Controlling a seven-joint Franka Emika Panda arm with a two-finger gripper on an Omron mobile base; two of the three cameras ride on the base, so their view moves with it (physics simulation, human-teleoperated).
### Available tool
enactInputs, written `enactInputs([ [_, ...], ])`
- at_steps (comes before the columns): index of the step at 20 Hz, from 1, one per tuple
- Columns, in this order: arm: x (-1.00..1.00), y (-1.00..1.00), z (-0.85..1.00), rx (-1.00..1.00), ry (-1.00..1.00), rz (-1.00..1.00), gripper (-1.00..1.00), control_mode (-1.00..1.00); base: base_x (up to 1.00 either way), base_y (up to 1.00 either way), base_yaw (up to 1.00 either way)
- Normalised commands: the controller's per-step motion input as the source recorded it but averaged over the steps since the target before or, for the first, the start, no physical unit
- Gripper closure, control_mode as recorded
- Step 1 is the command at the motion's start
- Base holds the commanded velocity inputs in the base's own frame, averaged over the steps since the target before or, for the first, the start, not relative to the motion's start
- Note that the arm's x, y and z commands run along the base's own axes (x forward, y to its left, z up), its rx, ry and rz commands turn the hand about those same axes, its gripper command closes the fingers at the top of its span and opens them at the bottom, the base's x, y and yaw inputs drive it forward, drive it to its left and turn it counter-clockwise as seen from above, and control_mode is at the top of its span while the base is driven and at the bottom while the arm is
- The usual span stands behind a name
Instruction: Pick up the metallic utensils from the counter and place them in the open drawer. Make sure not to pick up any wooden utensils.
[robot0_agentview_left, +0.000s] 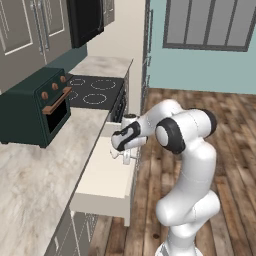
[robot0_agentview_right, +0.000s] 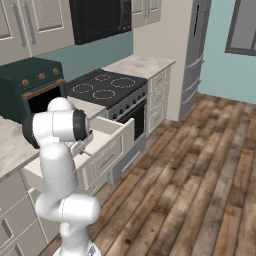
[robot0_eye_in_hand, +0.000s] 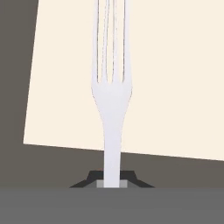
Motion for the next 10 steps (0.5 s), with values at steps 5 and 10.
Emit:
enactInputs([
  [5,0.11,0.05,-0.35,-0.01,0.0,-0.01,1.0,-1.0,0.0,0.0,0.0],
  [10,0.01,0.02,-0.26,-0.01,0.0,0.0,1.0,-1.0,0.0,0.0,0.0],
])
